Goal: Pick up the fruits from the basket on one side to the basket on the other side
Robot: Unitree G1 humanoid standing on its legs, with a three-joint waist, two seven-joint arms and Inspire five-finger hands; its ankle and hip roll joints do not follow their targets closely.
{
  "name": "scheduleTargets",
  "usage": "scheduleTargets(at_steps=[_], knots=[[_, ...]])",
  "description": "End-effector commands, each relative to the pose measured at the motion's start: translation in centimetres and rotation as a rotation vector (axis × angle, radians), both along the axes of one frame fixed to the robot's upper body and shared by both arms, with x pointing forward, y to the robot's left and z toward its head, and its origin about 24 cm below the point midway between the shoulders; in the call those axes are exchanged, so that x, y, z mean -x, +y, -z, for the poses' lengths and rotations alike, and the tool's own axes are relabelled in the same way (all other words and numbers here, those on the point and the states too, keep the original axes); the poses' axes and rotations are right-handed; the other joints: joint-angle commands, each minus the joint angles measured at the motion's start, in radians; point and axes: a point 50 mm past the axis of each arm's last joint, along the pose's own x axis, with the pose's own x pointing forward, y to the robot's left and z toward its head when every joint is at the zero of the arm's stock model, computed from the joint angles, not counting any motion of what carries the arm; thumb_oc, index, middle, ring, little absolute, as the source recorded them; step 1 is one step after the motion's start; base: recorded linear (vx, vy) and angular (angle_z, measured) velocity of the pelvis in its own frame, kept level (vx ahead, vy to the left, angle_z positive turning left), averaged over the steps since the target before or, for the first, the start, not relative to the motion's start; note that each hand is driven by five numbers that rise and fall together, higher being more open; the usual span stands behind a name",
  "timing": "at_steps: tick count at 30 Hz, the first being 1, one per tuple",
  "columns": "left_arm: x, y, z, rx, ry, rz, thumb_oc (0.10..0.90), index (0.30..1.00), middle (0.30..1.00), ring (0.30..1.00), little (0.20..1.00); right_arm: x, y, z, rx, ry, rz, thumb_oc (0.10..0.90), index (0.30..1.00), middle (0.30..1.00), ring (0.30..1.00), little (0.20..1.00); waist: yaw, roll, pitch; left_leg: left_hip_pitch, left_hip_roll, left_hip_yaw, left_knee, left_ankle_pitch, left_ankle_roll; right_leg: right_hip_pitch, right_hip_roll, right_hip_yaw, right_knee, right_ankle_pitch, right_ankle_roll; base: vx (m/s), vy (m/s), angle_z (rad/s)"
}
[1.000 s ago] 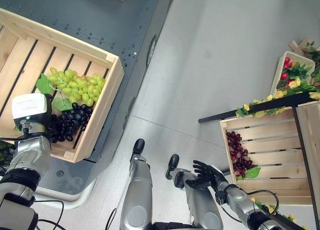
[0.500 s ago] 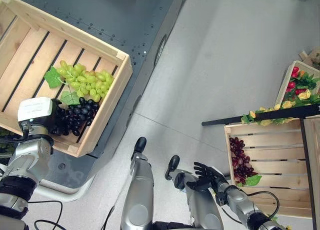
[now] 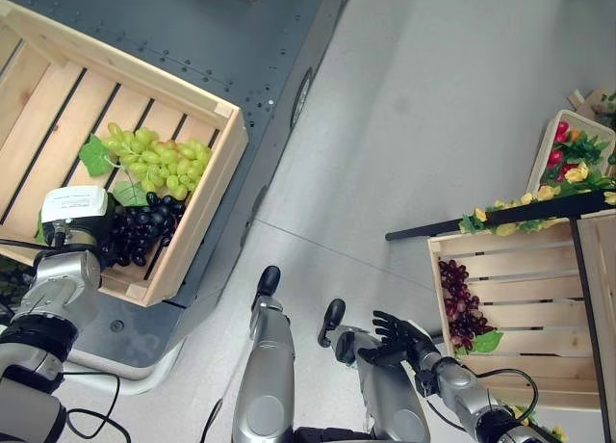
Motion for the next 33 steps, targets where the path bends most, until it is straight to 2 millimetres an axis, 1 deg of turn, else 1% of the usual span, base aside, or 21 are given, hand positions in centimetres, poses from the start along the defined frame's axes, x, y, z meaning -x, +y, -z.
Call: scheduleTargets(at_steps=[1, 4, 11, 12, 13, 21, 29, 30, 32, 33], knots=[[0.9, 1.0, 1.5, 0.004, 0.035, -0.117, 0.800, 0.900, 0.900, 0.900, 0.900, 3.0, -1.3, 1.3, 0.006, 0.083, -0.013, 0.800, 0.900, 0.900, 0.900, 0.900, -0.024, 0.024, -0.006, -0.083, -0.096, 0.104, 0.036, -0.001, 0.105, 0.065, 0.063, -0.030, -0.063, 0.050, -0.040, -0.01, 0.017, -0.11], [1.4, 1.4, 3.5, 0.003, 0.091, -0.208, 0.800, 0.900, 0.900, 0.900, 0.900, 2.6, -0.9, 1.2, 0.006, 0.082, -0.020, 0.800, 0.900, 0.900, 0.900, 0.900, -0.029, 0.015, -0.006, -0.083, -0.094, 0.104, 0.036, 0.000, 0.105, 0.069, 0.064, -0.026, -0.065, 0.051, -0.040, -0.01, 0.015, -0.05], [2.0, 1.4, 5.8, 0.007, 0.136, -0.269, 0.800, 0.900, 0.900, 0.900, 0.900, 2.0, -0.3, 1.0, 0.002, 0.076, -0.038, 0.800, 0.900, 0.900, 0.900, 0.900, -0.036, 0.001, -0.006, -0.082, -0.088, 0.106, 0.036, -0.001, 0.107, 0.068, 0.064, -0.023, -0.066, 0.053, -0.042, 0.00, 0.002, -0.02], [2.0, 1.2, 6.1, 0.001, 0.134, -0.262, 0.780, 0.869, 0.869, 0.869, 0.869, 1.8, -0.2, 1.0, 0.004, 0.074, -0.037, 0.800, 0.900, 0.900, 0.900, 0.900, -0.037, 0.001, -0.006, -0.081, -0.088, 0.106, 0.034, 0.000, 0.108, 0.067, 0.065, -0.022, -0.065, 0.052, -0.042, -0.01, 0.015, -0.09], [2.0, 1.2, 6.5, 0.000, 0.124, -0.260, 0.400, 0.300, 0.300, 0.300, 0.300, 1.7, -0.2, 0.9, 0.007, 0.072, -0.039, 0.800, 0.900, 0.900, 0.900, 0.900, -0.039, 0.001, -0.006, -0.080, -0.088, 0.106, 0.033, 0.000, 0.109, 0.066, 0.064, -0.022, -0.063, 0.050, -0.043, -0.01, 0.019, -0.07], [2.0, 0.9, 6.5, -0.004, 0.072, -0.242, 0.400, 0.300, 0.300, 0.300, 0.300, 1.6, -0.6, 0.8, 0.025, 0.068, -0.040, 0.800, 0.900, 0.900, 0.900, 0.900, -0.044, 0.011, -0.006, -0.080, -0.090, 0.109, 0.029, 0.004, 0.109, 0.061, 0.063, -0.016, -0.063, 0.050, -0.047, 0.00, 0.002, 0.00], [2.0, 1.3, 5.2, -0.037, -0.012, -0.229, 0.400, 0.300, 0.300, 0.300, 0.300, 1.7, -1.0, 0.9, 0.029, 0.068, -0.024, 0.800, 0.900, 0.900, 0.900, 0.900, -0.035, 0.024, -0.006, -0.073, -0.094, 0.107, 0.023, 0.008, 0.105, 0.068, 0.059, -0.019, -0.064, 0.048, -0.047, 0.00, 0.000, 0.00], [2.2, 1.6, 4.6, -0.041, -0.029, -0.236, 0.400, 0.300, 0.300, 0.300, 0.300, 1.8, -1.0, 0.9, 0.029, 0.067, -0.014, 0.800, 0.900, 0.900, 0.900, 0.900, -0.030, 0.029, -0.006, -0.068, -0.096, 0.106, 0.020, 0.009, 0.106, 0.073, 0.058, -0.020, -0.066, 0.046, -0.047, 0.00, 0.000, 0.00], [2.4, 1.8, 4.3, -0.050, -0.050, -0.237, 0.400, 0.300, 0.300, 0.300, 0.300, 1.9, -1.1, 0.9, 0.029, 0.067, -0.009, 0.800, 0.900, 0.900, 0.900, 0.900, -0.028, 0.034, -0.006, -0.063, -0.098, 0.105, 0.017, 0.010, 0.105, 0.079, 0.058, -0.020, -0.069, 0.046, -0.047, 0.00, -0.015, 0.01], [2.5, 2.0, 3.8, -0.066, -0.072, -0.236, 0.400, 0.300, 0.300, 0.300, 0.300, 1.9, -1.2, 1.0, 0.028, 0.066, -0.003, 0.800, 0.900, 0.900, 0.900, 0.900, -0.024, 0.038, -0.006, -0.059, -0.099, 0.103, 0.015, 0.011, 0.104, 0.083, 0.057, -0.021, -0.071, 0.045, -0.048, 0.01, -0.026, 0.03]])
